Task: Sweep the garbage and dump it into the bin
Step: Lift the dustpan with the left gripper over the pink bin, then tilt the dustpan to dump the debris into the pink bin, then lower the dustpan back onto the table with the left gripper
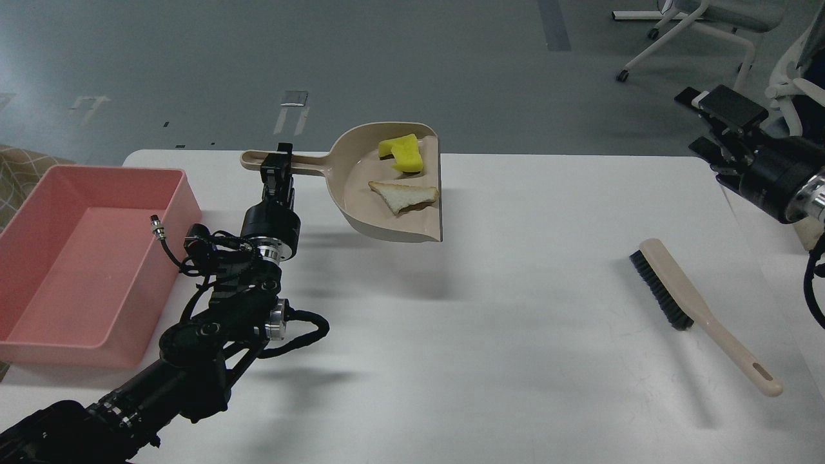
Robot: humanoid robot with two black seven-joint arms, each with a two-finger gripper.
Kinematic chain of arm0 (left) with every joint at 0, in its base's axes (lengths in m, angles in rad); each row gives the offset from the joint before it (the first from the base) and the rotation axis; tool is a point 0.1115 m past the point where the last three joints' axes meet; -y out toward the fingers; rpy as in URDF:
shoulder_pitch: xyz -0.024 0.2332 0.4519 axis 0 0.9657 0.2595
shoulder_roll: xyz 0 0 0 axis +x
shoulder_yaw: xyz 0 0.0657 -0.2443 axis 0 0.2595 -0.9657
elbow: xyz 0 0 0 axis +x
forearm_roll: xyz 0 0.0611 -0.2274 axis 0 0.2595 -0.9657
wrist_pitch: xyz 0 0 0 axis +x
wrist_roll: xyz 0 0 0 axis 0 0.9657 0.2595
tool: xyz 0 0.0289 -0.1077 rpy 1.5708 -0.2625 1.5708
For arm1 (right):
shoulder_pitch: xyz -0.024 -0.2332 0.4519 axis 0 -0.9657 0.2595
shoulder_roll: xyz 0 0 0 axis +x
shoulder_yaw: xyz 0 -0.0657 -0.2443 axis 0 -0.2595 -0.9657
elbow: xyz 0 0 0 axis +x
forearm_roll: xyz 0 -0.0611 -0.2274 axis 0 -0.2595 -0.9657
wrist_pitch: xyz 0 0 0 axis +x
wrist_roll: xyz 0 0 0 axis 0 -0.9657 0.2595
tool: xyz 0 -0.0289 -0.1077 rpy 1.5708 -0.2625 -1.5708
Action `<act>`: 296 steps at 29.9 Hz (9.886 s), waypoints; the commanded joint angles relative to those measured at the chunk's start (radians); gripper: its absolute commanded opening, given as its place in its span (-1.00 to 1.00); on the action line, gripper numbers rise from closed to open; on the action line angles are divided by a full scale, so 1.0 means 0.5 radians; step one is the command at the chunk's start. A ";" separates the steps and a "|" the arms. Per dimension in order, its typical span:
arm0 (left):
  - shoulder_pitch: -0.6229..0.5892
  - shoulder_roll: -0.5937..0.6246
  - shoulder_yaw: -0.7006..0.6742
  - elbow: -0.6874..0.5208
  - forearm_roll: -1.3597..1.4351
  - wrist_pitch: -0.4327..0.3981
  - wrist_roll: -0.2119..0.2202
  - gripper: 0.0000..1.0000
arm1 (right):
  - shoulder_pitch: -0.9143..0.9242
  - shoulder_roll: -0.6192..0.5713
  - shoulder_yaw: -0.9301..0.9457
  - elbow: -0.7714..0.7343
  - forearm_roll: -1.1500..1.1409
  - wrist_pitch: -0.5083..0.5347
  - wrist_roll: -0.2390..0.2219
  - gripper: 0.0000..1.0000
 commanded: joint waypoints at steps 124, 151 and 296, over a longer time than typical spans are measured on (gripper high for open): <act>0.904 1.615 -1.209 0.596 -0.116 -1.785 0.000 -1.00 | -0.285 0.419 0.072 -0.597 0.989 -0.124 0.058 1.00; 0.775 1.743 -1.105 0.526 0.523 -1.269 0.000 -1.00 | -0.316 0.480 0.066 -0.582 0.986 -0.124 0.058 1.00; 0.913 -0.343 -0.598 -0.478 1.188 -0.005 0.269 -0.68 | 0.071 0.357 0.416 -0.720 0.992 -0.130 0.359 1.00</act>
